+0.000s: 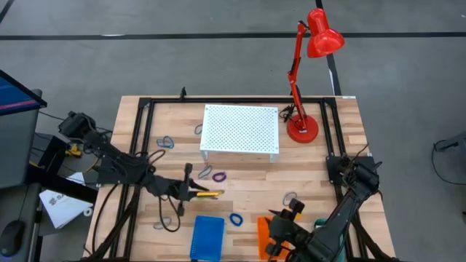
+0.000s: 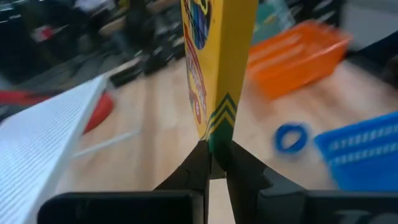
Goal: Pick & Place Office Desk Supplies
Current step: Put the yellow crayon box into the green bin
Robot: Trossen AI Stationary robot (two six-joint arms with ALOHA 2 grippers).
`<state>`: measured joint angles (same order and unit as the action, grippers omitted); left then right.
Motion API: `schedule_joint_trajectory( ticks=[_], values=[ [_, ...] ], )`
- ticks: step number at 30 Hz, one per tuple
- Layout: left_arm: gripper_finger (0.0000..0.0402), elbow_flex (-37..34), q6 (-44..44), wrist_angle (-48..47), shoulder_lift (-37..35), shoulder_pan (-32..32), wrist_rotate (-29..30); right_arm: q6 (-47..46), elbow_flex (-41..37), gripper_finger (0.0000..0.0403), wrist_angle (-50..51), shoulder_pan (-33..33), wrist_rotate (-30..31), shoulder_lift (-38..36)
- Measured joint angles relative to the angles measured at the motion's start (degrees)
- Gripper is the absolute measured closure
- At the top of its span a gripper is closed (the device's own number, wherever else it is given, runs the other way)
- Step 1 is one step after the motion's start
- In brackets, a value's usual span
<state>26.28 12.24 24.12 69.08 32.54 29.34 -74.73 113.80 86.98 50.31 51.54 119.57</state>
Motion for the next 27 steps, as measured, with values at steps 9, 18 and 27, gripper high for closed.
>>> schedule_joint_trajectory(
  ticks=[9, 18, 27],
  values=[
    [0.0379, 0.02, 2.69, 13.14, 2.62, -6.25, -20.66, 14.14, -0.01, 0.0204, -10.28, -1.77, 10.95, 0.0],
    [0.0378, 0.04, 5.54, 24.19, 10.55, -7.9, -24.07, 22.03, -0.63, 0.0168, -13.58, -6.0, 14.55, -0.04],
    [0.0378, 0.09, 5.98, 29.16, 13.18, -8.86, -25.22, 39.36, -0.64, 0.0168, -31.45, -8.5, 8.76, -0.04]
  ],
)
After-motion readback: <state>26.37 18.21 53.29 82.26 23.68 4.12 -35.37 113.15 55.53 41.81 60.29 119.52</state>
